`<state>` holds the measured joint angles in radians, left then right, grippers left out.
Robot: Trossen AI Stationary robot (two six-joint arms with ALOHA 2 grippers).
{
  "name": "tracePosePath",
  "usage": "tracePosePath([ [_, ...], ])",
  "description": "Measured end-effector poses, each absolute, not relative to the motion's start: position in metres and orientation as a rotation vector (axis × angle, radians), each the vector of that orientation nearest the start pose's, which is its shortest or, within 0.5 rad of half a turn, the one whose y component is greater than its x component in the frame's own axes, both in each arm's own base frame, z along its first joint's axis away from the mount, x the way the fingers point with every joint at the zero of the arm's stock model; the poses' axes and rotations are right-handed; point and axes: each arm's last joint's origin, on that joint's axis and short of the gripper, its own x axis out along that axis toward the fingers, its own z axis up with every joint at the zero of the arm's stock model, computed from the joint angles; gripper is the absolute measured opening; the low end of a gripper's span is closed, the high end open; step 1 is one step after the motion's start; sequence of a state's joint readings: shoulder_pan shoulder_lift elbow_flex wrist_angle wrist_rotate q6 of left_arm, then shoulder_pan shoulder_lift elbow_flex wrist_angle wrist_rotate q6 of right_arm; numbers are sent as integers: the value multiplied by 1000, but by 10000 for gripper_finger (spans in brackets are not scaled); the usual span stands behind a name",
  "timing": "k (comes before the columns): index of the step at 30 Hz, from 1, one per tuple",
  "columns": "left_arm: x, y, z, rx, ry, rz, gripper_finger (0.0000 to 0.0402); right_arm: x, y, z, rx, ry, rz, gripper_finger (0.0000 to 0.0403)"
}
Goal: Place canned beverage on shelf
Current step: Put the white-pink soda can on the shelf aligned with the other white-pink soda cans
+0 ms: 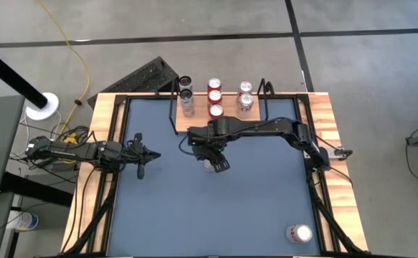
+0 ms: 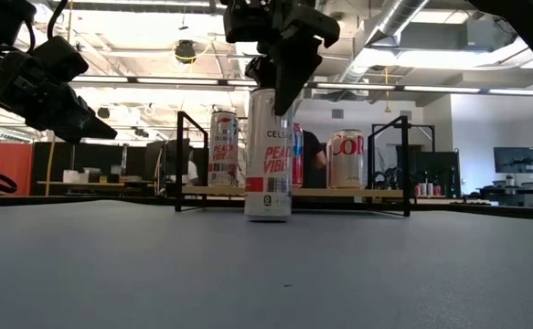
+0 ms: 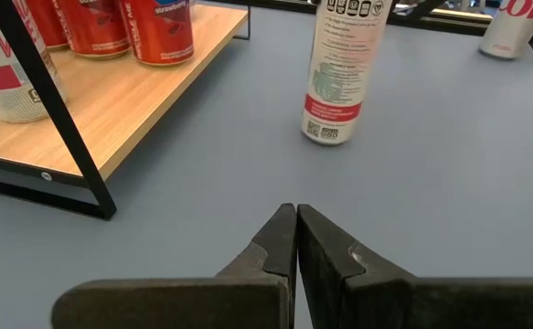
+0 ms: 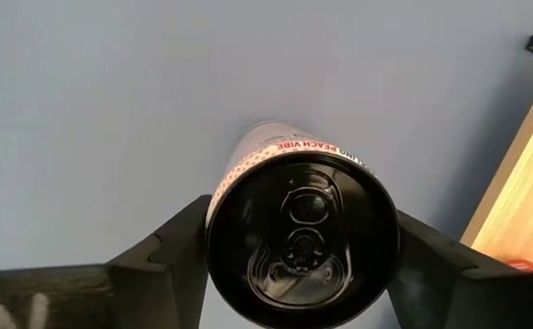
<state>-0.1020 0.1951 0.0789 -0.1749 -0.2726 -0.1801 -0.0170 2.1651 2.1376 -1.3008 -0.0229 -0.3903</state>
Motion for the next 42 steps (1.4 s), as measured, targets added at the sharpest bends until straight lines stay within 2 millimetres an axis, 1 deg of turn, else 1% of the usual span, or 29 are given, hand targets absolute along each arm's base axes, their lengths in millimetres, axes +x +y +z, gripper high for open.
tracePosePath([
  [10, 103, -3, 158, -124, 270, 194, 0, 437, -6, 283, -331, 1311, 242, 295],
  [14, 103, -3, 158, -124, 270, 195, 0, 437, -4, 283, -391, 1317, 222, 308],
  [16, 103, -3, 158, -124, 270, 195, 0, 437, -2, 287, -440, 1312, 212, 314],
  [18, 103, -3, 158, -124, 271, 195, 0, 438, 1, 296, -480, 1285, 193, 317],
  [21, 103, -3, 158, -124, 270, 195, 0, 438, 4, 317, -502, 1216, 185, 318],
  [24, 103, -3, 158, -124, 270, 195, 0, 433, 5, 341, -491, 1174, 170, 317],
  [28, 103, -3, 158, -124, 270, 195, 0, 410, 8, 365, -457, 1153, 163, 318],
  [32, 103, -3, 158, -124, 271, 195, 0, 377, 9, 391, -313, 1170, 202, 318],
  [34, 103, -3, 158, -124, 270, 194, 0, 364, 12, 405, -266, 1136, 208, 318],
  [37, 103, -3, 158, -124, 270, 193, 0, 343, 20, 424, -274, 1053, 205, 318],
  [39, 103, -3, 158, -124, 271, 194, 0, 326, 29, 432, -293, 1016, 221, 318],
  [42, 103, -3, 158, -124, 271, 194, 0, 301, 42, 435, -308, 948, 246, 318],
])
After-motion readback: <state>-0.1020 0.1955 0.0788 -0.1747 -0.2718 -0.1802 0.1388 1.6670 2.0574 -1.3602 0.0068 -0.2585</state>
